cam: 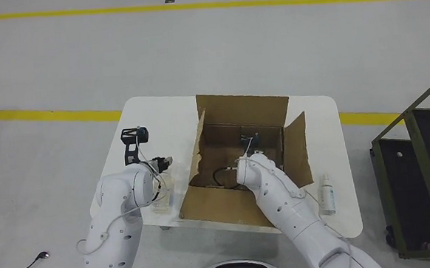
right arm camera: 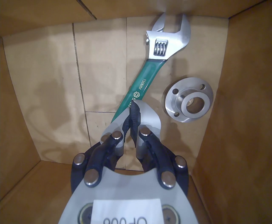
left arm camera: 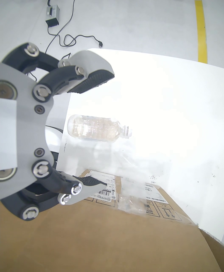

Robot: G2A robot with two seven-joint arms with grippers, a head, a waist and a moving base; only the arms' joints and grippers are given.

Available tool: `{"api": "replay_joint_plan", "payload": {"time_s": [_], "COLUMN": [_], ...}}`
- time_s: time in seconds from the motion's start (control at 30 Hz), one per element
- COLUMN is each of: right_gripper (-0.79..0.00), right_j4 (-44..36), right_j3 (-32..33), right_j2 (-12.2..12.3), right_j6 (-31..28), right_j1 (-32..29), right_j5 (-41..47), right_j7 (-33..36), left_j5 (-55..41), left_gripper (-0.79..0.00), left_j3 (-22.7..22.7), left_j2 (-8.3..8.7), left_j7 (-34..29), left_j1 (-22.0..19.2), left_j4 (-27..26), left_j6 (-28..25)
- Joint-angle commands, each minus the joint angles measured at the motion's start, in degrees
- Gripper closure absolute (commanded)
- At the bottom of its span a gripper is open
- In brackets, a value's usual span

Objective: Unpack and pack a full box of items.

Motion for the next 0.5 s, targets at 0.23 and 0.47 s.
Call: {"api": "replay_joint_plan", "payload": {"time_s": [0.23, 0.47], "right_gripper": [0.000, 0.000], "right_j4": [-4.9, -12.3], "right_j3": [0.4, 4.2], "right_j2": [0.6, 1.3], "right_j6": [-1.7, 1.0], "right_j1": [-2.4, -5.2], "right_j5": [-3.3, -3.3], "right_j7": [2.5, 0.7], "left_j5": [0.0, 0.0], "left_gripper": [-0.785, -0.785], "left_j3": [0.0, 0.0], "left_j2": [0.00, 0.00], "left_j7": [0.0, 0.0], "left_j1": [0.0, 0.0], "left_j4": [0.0, 0.0], "left_j6": [0.0, 0.0]}}
